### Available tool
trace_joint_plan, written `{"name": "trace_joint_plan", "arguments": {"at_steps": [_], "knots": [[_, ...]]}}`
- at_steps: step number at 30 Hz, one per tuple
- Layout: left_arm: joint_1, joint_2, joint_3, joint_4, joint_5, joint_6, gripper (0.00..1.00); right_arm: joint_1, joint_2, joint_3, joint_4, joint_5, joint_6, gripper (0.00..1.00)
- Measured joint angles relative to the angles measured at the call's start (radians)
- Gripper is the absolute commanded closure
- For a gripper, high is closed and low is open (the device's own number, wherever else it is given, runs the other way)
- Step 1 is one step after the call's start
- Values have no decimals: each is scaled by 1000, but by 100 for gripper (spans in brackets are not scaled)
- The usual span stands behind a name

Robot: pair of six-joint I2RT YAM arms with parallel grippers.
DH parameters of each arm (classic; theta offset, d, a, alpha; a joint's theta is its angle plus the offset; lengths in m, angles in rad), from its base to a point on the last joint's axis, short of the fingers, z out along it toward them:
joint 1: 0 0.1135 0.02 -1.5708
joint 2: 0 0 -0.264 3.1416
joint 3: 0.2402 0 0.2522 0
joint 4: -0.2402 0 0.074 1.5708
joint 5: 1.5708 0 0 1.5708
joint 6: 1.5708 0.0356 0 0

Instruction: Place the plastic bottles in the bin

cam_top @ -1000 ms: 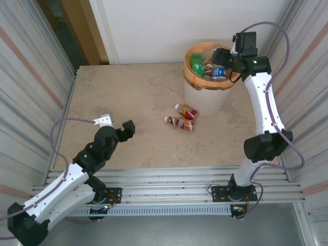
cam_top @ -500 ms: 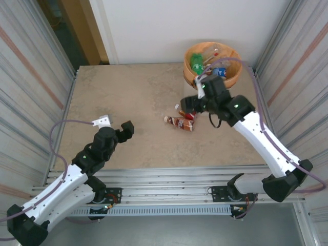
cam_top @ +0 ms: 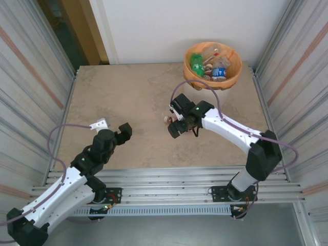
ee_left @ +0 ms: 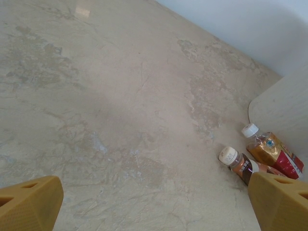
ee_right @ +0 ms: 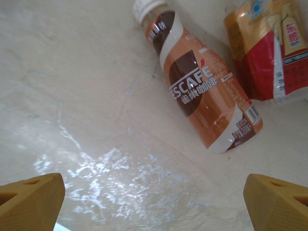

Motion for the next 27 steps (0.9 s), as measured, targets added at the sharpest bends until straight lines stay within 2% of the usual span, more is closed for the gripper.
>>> {"name": "trace_joint_plan", "arguments": {"at_steps": [8,17,27], "knots": [[1,0,-5,0,7,-6,1,-68,159,52,24,20,-64,4],[14,-8,-6,-1,7,-6,1,-69,297,142,51,34,-121,7],[27,-54,-13,-8,7,-5,1,-69,367,171,52,42,-148,14]]}}
